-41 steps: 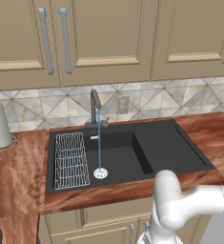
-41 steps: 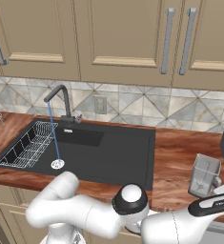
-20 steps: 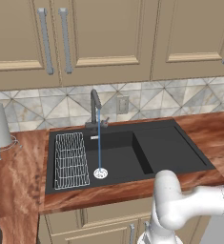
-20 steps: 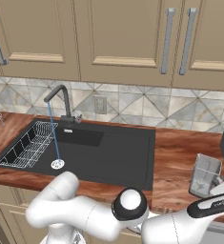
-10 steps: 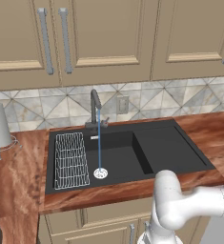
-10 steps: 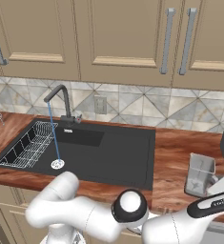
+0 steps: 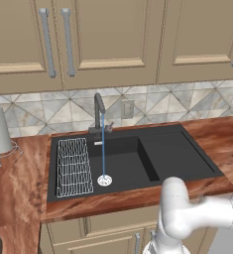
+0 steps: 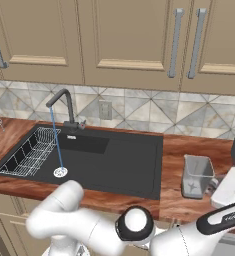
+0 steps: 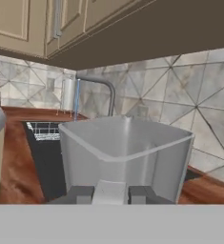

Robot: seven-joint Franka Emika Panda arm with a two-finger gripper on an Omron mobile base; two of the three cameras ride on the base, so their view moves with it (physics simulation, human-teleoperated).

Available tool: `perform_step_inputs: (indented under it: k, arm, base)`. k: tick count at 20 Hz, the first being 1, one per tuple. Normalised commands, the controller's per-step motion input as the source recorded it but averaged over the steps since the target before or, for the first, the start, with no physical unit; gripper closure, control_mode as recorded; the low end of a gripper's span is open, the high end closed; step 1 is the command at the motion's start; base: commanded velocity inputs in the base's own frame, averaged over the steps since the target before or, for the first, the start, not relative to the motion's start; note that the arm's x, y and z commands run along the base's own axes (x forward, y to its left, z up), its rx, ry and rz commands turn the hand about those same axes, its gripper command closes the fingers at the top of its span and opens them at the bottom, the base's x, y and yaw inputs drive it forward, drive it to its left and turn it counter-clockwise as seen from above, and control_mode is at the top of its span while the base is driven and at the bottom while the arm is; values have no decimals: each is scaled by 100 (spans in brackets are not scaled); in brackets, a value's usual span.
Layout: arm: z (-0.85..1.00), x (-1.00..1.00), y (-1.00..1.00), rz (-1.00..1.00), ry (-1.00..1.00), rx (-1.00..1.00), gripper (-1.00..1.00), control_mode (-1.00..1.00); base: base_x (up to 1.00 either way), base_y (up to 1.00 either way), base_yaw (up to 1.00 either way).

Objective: Turn on the sink faucet and place the jug under the water for a few seconds to fill it up.

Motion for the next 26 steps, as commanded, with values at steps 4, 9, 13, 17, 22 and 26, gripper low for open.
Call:
perform_step_inputs:
  k: [4, 9, 13, 17, 22, 26]
  arm:
    - [29, -11, 69, 3, -11, 0, 100, -100]
    - [17, -27, 88, 3, -7, 0, 100, -100]
    - [5, -43, 99, 2, -3, 0, 100, -100]
    - [13, -49, 100, 0, -1, -3, 100, -100]
    - [26, -30, 99, 0, -2, -3, 100, -100]
    - [47, -3, 89, -7, -1, -2, 100, -100]
  base:
    - [0, 0, 0]
    - [0, 0, 0]
    - [0, 0, 0]
    - [0, 0, 0]
    - [0, 0, 0]
    - [0, 0, 0]
